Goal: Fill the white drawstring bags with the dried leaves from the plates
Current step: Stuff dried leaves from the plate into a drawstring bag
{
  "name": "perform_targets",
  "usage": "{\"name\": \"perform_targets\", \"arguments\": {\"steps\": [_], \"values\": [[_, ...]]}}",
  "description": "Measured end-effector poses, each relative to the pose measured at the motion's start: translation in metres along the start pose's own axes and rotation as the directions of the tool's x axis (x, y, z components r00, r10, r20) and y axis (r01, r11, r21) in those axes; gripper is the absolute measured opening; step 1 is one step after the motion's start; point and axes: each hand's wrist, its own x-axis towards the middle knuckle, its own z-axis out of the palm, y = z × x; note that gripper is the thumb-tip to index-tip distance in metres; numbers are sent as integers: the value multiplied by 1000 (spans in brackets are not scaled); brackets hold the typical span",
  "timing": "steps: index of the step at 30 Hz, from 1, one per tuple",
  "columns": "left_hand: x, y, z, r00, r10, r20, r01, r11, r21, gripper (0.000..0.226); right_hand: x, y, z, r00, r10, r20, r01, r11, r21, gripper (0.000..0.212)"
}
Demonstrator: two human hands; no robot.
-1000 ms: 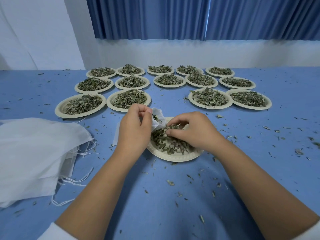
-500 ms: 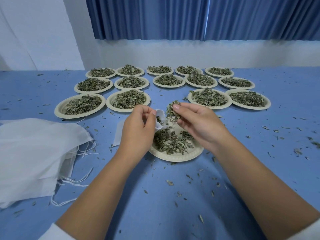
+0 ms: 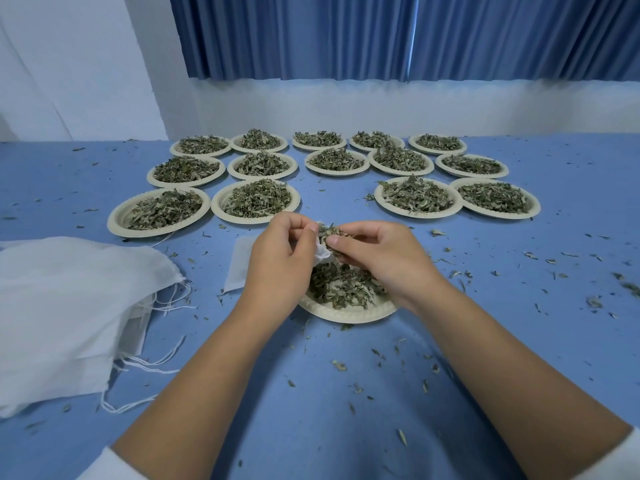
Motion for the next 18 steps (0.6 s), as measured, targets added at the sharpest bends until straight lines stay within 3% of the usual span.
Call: {"name": "perform_targets", "arguments": {"steps": [4,8,10,14,18], "values": [[-2,1,3,998,17,66,-19,999,29,7,-1,1,0,994,-96,-51,73,935,-348,10],[-5,-2,5,987,73,144,-90,990,112,9,-3,-1,0,995,-102,7,92,870,-484,19],[-4,-3,5,987,79,139,-96,988,119,10,-4,-4,-1,998,-64,11,62,886,-459,21],[-1,-6,4,994,43,105,-50,997,67,10,-5,-9,-1,999,46,1,-45,973,-225,17],[-2,-6,4,994,33,107,-41,997,65,8,-4,-5,0,997,-63,-46,48,959,-281,17]]}}
